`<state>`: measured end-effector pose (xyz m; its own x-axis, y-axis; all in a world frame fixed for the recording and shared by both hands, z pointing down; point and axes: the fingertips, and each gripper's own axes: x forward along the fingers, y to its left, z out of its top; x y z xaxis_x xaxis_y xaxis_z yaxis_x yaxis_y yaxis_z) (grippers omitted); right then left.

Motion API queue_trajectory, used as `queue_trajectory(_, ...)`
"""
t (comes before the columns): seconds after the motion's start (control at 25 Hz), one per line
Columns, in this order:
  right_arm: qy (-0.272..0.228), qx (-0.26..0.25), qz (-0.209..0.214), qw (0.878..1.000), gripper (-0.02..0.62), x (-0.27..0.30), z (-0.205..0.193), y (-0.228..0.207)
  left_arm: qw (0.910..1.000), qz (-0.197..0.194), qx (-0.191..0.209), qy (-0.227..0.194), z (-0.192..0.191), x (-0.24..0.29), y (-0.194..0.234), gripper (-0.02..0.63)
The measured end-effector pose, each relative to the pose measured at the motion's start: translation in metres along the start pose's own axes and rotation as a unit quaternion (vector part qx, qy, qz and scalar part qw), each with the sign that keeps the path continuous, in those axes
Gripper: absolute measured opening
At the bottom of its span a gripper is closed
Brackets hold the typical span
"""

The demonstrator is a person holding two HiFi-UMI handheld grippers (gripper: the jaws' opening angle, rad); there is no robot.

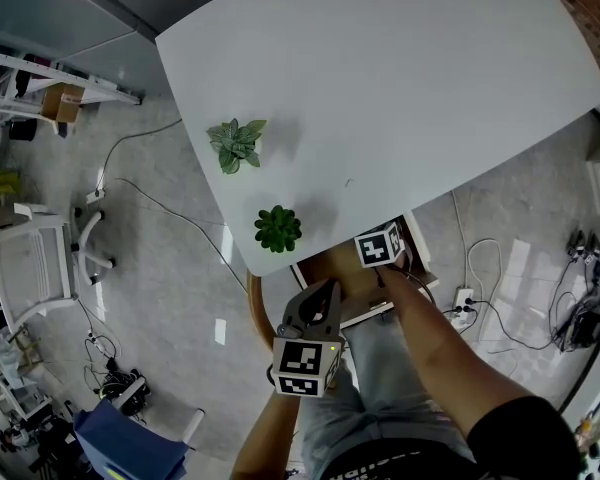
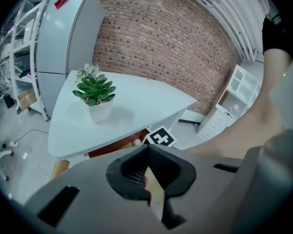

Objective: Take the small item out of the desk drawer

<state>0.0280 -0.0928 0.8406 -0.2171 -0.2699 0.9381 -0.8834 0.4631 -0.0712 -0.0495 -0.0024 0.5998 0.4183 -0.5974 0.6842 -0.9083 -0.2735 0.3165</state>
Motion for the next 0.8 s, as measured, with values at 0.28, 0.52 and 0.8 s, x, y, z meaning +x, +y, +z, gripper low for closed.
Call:
queue_trajectory(0.28,0.003,-0.001,0.011,1.000,0.103,-0.006,-0.005,0.001,1.0000,-0.001,0.005,-0.002,0.002,-0.002,-0.002,-0.003)
queue_trajectory(0.52,0.005,0.006,0.026,1.000,0.100,-0.013,-0.005,0.003,1.0000,-0.001,0.008,-0.003,0.004,-0.004,-0.003,-0.003)
queue_trajectory(0.8,0.015,-0.003,0.037,0.999,0.094,-0.020,-0.007,0.004,0.9999,0.001,0.011,-0.005,0.007,-0.007,-0.005,-0.003)
